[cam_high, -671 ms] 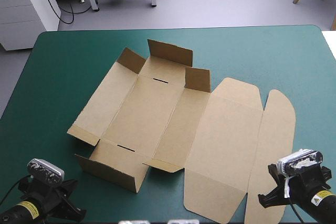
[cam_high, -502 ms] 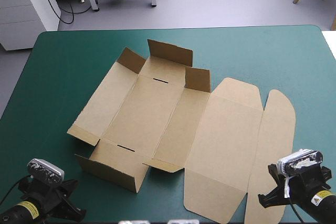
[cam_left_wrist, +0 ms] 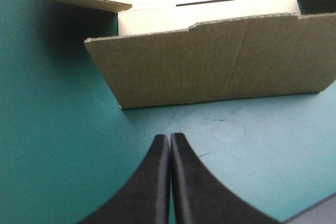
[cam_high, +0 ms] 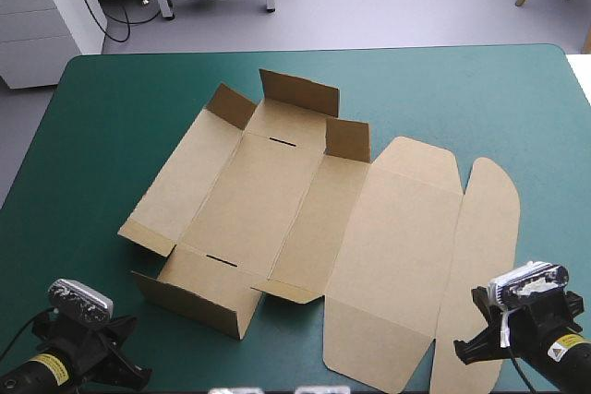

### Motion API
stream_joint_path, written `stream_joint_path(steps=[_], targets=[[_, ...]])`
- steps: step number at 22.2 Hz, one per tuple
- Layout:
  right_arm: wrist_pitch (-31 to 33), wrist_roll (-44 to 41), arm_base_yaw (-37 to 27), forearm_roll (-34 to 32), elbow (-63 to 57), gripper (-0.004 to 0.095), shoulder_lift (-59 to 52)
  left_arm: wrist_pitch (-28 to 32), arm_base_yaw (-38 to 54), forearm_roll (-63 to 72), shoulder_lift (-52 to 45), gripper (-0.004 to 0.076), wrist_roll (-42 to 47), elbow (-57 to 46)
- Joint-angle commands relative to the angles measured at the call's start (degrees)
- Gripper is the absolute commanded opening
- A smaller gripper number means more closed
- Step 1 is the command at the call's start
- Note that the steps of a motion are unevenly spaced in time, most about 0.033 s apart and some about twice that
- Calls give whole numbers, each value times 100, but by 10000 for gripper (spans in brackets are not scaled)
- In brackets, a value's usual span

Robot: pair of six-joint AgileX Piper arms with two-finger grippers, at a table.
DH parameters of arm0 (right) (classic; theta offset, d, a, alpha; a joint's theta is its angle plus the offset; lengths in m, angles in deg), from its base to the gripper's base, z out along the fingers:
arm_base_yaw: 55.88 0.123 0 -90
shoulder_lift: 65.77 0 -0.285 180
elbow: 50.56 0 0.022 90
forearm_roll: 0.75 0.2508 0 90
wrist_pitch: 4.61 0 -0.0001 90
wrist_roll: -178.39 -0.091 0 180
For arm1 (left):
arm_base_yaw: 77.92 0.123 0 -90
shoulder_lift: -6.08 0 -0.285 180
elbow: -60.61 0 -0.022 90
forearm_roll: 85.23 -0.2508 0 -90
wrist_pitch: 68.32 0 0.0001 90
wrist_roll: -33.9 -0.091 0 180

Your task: Fold the box

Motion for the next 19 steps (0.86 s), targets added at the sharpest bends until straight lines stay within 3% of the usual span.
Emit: stream_joint_path(steps=[1,4,6,8,9,11,19], targets=[[-314,-39,12,84,211,-19,52,315,-27,35,78,-10,38,128],[-291,-185,12,84,346,5,63,315,-27,35,78,-10,38,128],[-291,-185,12,84,520,114,170,325,-27,35,78,-10,38,128],[-219,-185,12,84,698,327,364,325,-27,35,78,-10,38,128],[-148,-185,12,84,818,492,512,325,-27,35,78,-10,38,128],[-24,-185,12,84,1002,613,739,328,-27,35,78,-10,38,128],[872,-57,12,84,2354,638,2197,504,-27,-178,78,-10,52,148]])
